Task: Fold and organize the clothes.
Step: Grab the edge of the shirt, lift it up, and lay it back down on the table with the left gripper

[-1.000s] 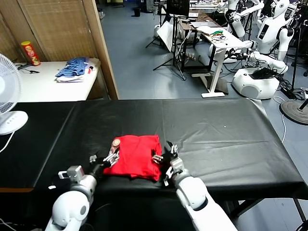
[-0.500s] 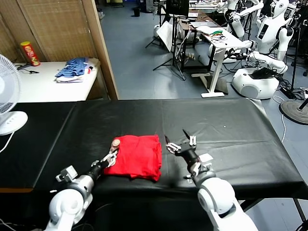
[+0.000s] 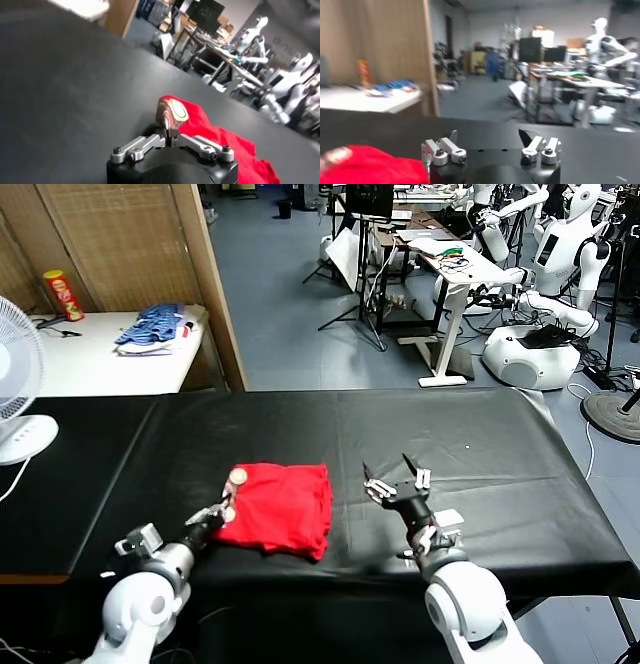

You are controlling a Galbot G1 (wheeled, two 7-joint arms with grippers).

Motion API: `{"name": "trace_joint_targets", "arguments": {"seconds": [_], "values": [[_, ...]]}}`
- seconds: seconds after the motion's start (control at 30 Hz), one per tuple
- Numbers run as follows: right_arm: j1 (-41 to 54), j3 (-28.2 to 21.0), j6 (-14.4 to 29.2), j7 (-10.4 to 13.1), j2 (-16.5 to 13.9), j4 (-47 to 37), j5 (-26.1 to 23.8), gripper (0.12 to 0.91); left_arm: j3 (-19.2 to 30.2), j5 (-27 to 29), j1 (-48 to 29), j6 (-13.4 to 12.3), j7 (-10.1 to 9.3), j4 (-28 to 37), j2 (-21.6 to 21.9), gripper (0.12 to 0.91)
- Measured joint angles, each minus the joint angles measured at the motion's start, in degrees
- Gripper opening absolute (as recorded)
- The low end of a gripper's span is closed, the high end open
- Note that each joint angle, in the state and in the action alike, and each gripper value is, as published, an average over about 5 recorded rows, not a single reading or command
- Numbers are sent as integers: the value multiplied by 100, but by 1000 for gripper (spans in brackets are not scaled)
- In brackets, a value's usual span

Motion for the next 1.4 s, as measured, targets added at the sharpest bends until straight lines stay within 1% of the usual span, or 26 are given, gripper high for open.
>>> {"name": "trace_joint_targets", "arguments": {"seconds": [0.17, 0.27, 0.4, 0.57, 0.63, 0.7, 0.8, 0.87, 1.03, 1.13, 1.2, 1.23, 1.33, 1.37, 1.4], "values": [[-189, 158, -23, -12, 14, 66, -111, 798, -164, 942, 64, -19, 30, -177, 431, 137], [-257, 193, -32, -18, 22, 91, -138, 798, -359, 1275, 134, -12, 52, -189, 826, 137], [-311, 172, -43, -18, 45, 107, -164, 798, -748, 1760, 256, -35, 46, -139, 1449, 137], [-338, 84, -45, -22, 85, 98, -209, 798, -1288, 2440, 379, 15, -68, -211, 2222, 137], [-354, 53, -44, -26, 104, 91, -225, 798, -1419, 2664, 429, 56, -105, -319, 2401, 137], [-383, 33, -42, -30, 119, 92, -241, 798, -1454, 2836, 487, 108, -138, -474, 2470, 137], [-452, 36, -37, -37, 129, 122, -270, 798, -1294, 2930, 550, 194, -209, -742, 2374, 137], [-504, 65, -33, -41, 128, 151, -285, 798, -1043, 2828, 543, 199, -261, -893, 2195, 137], [-647, 153, -18, -65, 119, 197, -315, 798, -103, 2351, 370, 100, -396, -1021, 1577, 137], [-739, 165, -56, -174, 96, 213, -335, 798, 501, 2285, 183, 82, -358, -955, 1189, 140], [-780, 143, -136, -324, 53, 203, -349, 798, 843, 2323, 60, 49, -222, -886, 963, 175], [-791, 121, -183, -410, 23, 190, -350, 798, 983, 2361, 10, 12, -130, -858, 877, 210], [-756, 15, -311, -626, -87, 113, -268, 798, 1270, 2428, -102, -172, 146, -822, 740, 361], [-719, -37, -352, -663, -121, 72, -193, 798, 1318, 2397, -121, -243, 218, -828, 725, 428], [-668, -96, -398, -686, -149, 25, -94, 798, 1350, 2333, -130, -312, 280, -842, 718, 478]]}}
